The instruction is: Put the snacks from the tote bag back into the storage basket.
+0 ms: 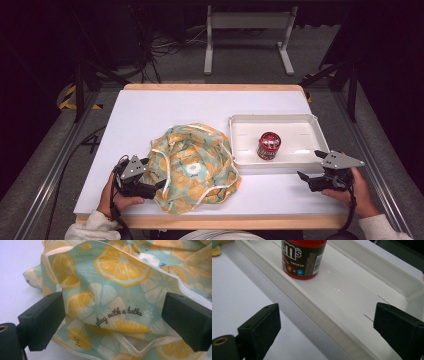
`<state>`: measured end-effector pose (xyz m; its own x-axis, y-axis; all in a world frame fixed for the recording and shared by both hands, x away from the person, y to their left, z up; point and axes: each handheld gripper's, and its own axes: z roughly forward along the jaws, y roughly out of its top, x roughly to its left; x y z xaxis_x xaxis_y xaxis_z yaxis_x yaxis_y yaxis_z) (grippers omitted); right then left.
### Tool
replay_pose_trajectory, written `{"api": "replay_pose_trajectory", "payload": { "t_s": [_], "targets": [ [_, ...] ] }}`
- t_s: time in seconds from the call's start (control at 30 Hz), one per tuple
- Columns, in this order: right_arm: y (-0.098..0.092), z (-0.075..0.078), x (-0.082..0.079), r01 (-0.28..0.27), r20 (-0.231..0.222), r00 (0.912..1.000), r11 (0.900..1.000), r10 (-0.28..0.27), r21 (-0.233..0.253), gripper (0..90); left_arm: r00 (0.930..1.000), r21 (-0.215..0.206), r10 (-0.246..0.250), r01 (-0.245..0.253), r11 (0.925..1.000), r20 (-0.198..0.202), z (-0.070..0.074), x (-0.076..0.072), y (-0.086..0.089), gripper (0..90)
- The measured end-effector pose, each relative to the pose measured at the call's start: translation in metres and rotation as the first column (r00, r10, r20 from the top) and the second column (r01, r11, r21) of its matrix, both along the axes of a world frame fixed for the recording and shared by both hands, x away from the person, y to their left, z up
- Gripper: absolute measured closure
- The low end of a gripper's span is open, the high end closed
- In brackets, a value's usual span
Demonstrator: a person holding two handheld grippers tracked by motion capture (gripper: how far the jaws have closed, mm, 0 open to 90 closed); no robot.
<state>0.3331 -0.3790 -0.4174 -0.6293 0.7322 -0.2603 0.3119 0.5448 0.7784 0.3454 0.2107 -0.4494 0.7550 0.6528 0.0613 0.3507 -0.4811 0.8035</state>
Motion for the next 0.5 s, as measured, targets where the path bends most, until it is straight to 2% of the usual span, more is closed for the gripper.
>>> {"api": "replay_pose_trajectory", "payload": {
  "t_s": [0.17,0.27,0.5],
  "targets": [
    [-0.007,-0.003,-0.007,0.014,0.013,0.9998,1.0,-0.014,0.013,8.0,1.0,0.0,0.001,-0.001,1.0,-0.001,0.0,0.0,0.0,5.6],
    [-0.009,-0.006,-0.011,0.026,0.025,0.9994,1.0,-0.026,0.005,7.8,1.0,-0.003,0.002,-0.002,1.0,-0.003,0.0,0.0,0.0,5.6],
    [-0.015,-0.01,-0.018,0.044,0.044,0.998,0.998,-0.046,0.036,7.8,1.0,-0.002,0.005,-0.005,1.0,-0.001,0.0,-0.001,0.0,5.5]
  ]
}}
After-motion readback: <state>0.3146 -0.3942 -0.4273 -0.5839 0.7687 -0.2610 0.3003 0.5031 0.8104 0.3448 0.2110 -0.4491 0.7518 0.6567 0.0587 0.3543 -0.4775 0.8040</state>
